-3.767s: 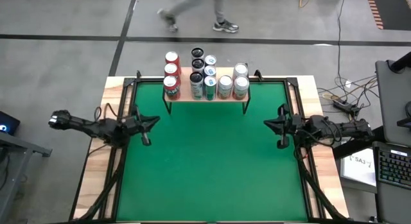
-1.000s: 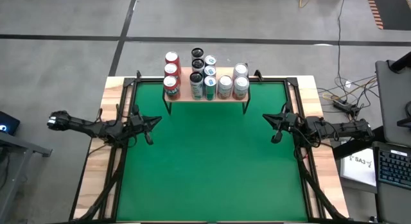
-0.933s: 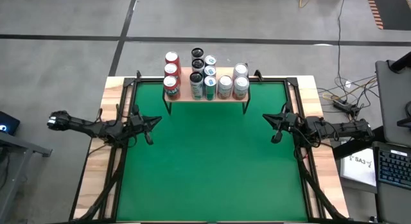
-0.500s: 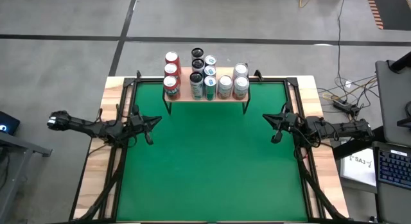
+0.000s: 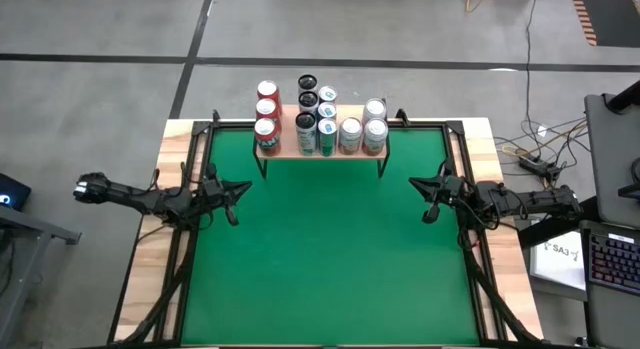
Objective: Place canned beverage on shelf
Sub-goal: Return to Home Position
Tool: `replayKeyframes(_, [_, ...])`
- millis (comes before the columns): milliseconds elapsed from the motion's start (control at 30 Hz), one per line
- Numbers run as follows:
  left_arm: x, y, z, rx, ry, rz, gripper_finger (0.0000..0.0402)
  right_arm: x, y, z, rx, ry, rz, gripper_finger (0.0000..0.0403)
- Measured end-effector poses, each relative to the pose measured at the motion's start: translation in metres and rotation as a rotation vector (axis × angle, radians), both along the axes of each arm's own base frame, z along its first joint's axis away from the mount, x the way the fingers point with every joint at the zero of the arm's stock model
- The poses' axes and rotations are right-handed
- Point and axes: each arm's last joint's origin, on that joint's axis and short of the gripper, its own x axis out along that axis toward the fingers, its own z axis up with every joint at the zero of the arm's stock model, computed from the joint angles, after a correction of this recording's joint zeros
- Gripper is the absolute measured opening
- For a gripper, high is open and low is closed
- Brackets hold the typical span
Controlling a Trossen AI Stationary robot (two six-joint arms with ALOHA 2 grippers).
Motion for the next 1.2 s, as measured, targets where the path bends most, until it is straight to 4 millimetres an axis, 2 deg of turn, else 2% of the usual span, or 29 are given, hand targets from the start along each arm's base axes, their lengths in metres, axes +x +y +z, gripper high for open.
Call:
replayKeyframes(300, [-0.0005,0.0001,0.0075,-0.005,-0.022,0.0,0.0003,0.0,0.0,0.0,0.0,0.0,0.0,0.0009])
replayKeyframes(1200, [-0.0006,0.0001,0.0093,-0.006,-0.027,0.0,0.0003,0.0,0.0,0.0,0.0,0.0,-0.001,0.0009])
